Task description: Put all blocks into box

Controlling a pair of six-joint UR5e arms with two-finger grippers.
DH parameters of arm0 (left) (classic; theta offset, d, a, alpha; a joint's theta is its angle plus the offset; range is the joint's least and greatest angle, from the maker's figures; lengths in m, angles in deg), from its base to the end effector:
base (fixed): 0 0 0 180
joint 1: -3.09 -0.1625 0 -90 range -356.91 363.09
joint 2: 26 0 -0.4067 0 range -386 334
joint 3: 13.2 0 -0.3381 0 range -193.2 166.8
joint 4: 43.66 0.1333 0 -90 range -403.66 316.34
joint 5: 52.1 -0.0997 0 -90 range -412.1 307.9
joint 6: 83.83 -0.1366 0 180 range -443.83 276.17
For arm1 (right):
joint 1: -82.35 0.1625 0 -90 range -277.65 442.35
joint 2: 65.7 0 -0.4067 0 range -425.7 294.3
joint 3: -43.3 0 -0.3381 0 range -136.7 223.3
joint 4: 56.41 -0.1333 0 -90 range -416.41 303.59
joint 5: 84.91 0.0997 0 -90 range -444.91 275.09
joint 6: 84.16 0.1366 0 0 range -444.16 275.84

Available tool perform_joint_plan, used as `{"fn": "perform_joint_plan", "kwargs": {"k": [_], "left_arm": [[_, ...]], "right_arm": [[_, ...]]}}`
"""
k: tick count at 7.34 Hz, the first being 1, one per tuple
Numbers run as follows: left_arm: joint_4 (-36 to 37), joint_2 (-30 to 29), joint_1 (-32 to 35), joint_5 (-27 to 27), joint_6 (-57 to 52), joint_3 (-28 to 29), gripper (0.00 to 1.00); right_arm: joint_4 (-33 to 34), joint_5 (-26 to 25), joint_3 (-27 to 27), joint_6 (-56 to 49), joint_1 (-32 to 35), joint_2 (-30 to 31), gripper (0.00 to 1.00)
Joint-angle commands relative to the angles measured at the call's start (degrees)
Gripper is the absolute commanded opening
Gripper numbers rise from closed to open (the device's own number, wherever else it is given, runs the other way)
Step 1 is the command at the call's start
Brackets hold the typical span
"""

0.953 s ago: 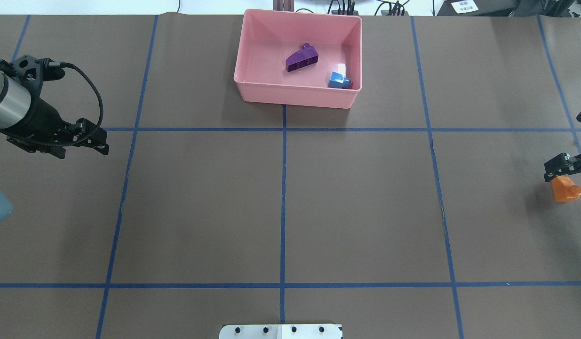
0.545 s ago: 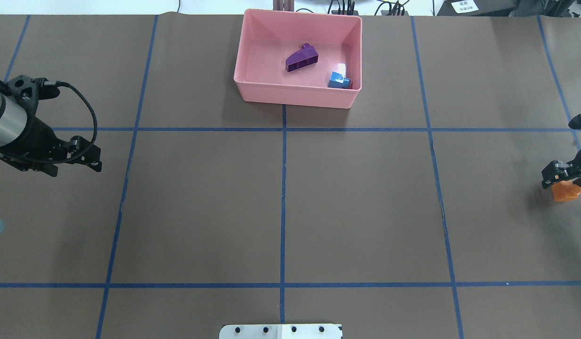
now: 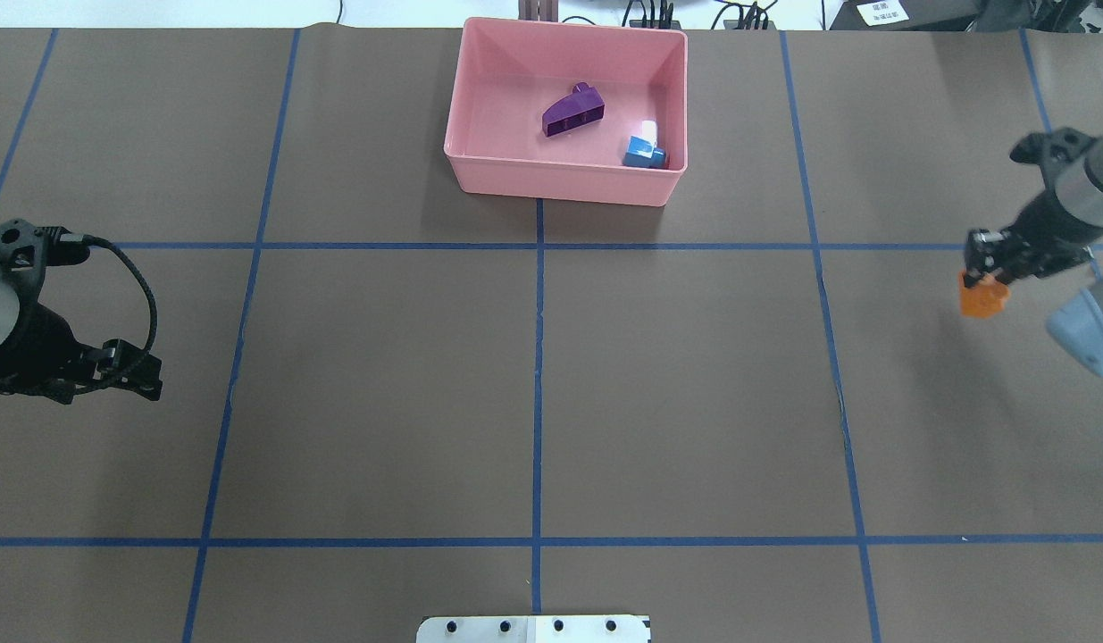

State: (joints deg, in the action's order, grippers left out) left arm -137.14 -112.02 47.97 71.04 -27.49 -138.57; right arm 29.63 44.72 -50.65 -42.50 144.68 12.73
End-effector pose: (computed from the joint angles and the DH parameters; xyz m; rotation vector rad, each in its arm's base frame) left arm 0.2474 -0.3291 0.4290 -0.0593 0.8113 -0.0090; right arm -0.2082 -0.4965 0.5364 -0.1212 -0.7489 0.1148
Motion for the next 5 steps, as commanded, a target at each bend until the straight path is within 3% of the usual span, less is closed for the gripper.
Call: {"fn": "perform_joint_plan", "kwargs": {"k": [1,2,3,5], "left_arm": [[-7.7,5.3,-1.7,-2.4,0.1,-0.2,1.0],[-12.7,8.3,-1.7,-2.5,-0.3,0.5,1.0],[-13.0,10.5,-1.6,-3.2,-0.3,0.2,1.0],[-23.1,20.8,-1.6,-5.8,-0.4,0.0,1.0]], "right_arm": [[20.5,-0.2,1.5,2.5,-0.1,-21.9,0.0],[20.6,-0.1,7.1,7.3,-1.1,-29.7,0.0],[20.2,-0.3,14.0,11.6,-2.7,-37.1,0.0],[8.9,-0.6,28.0,17.7,-3.9,-46.1,0.0]]}}
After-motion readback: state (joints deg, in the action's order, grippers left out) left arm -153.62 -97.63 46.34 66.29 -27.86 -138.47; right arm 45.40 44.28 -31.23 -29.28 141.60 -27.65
